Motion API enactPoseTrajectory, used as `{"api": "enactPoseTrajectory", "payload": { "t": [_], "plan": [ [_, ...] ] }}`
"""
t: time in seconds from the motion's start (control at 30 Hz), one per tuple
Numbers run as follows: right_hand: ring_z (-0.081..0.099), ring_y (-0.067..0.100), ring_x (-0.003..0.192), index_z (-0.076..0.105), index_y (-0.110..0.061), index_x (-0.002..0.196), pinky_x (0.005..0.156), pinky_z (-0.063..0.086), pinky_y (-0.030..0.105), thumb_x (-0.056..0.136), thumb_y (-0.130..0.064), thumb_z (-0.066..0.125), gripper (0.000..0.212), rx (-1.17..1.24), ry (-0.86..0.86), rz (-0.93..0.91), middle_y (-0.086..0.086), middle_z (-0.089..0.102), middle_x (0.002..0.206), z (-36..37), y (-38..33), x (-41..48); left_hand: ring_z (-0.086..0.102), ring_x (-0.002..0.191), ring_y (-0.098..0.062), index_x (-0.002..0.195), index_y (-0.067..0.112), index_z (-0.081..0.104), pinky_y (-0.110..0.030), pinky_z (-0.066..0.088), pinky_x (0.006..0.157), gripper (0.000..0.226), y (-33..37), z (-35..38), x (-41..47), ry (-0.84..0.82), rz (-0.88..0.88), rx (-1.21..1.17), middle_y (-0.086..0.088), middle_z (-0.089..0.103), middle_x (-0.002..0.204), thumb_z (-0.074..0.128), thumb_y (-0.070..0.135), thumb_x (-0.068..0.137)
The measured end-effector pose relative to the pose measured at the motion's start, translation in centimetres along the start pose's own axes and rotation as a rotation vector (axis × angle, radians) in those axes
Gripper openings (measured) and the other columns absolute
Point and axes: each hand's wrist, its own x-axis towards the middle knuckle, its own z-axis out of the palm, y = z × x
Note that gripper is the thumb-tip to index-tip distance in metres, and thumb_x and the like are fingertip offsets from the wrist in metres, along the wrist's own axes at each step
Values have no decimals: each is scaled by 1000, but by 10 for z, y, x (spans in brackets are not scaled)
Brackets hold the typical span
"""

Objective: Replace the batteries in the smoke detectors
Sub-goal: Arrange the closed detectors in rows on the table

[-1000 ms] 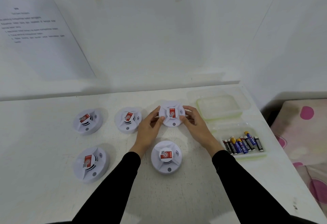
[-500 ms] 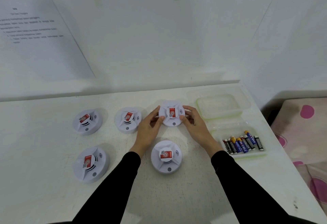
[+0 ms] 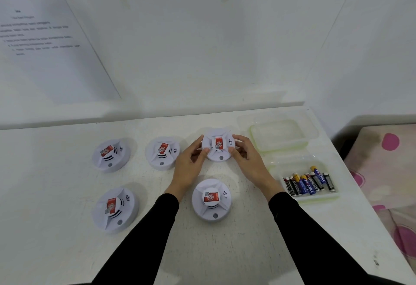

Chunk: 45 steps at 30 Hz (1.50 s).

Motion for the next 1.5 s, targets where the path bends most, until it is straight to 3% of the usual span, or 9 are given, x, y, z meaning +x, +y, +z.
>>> {"api": "enactPoseTrajectory", "payload": {
  "t": [0.37,0.57,0.8,0.93,1.1,1.27,1.4,1.5],
  "plan": [
    [62,7,99,50,-34,124,86,49,26,95,-28,59,31,-18,-2,3,-12,64,117,0,-1,-2,58,113,8,142,29,51,-13,49,92,48,0,0,0,8,5,28,12,64,129,61,36,95],
    [60,1,100,50,-30,127,82,46,17,96,-27,58,32,-21,-1,1,-14,63,116,0,-3,-2,59,113,6,143,29,50,-17,50,94,49,-1,0,0,9,-1,22,10,65,129,61,37,95],
    [58,3,100,50,-34,126,79,44,17,96,-32,57,31,-77,37,-18,-13,58,121,3,5,-1,53,127,-7,139,22,55,-31,46,107,45,-3,1,-1,10,24,62,6,54,139,62,33,96],
    [57,3,103,52,-32,122,86,48,20,95,-27,58,28,-94,62,-45,-8,51,121,3,8,0,57,111,4,138,19,56,-11,47,94,43,-1,0,-1,41,26,100,2,53,129,62,27,96],
    [58,7,104,53,-28,121,85,49,21,95,-25,58,26,-110,68,-52,-3,52,121,4,9,0,58,108,4,135,18,58,-15,49,95,42,-1,0,-1,42,21,112,5,56,123,64,28,95],
    [58,7,103,54,-25,121,84,49,20,95,-24,59,27,-112,77,-57,-2,52,121,3,10,0,56,104,11,135,17,57,-6,46,89,41,1,1,-1,47,18,121,9,54,118,63,25,95],
    [58,9,103,54,-25,122,83,48,19,95,-24,59,27,-119,76,-51,-1,53,122,3,11,2,57,106,6,136,15,57,-5,45,88,42,2,2,-1,45,23,138,5,55,121,62,25,96],
    [58,8,103,54,-23,123,84,48,20,95,-24,58,28,-126,74,-52,-1,52,121,3,11,2,55,102,15,135,14,57,-3,44,86,41,2,2,-1,51,23,143,7,55,118,63,24,96]
  ]
}}
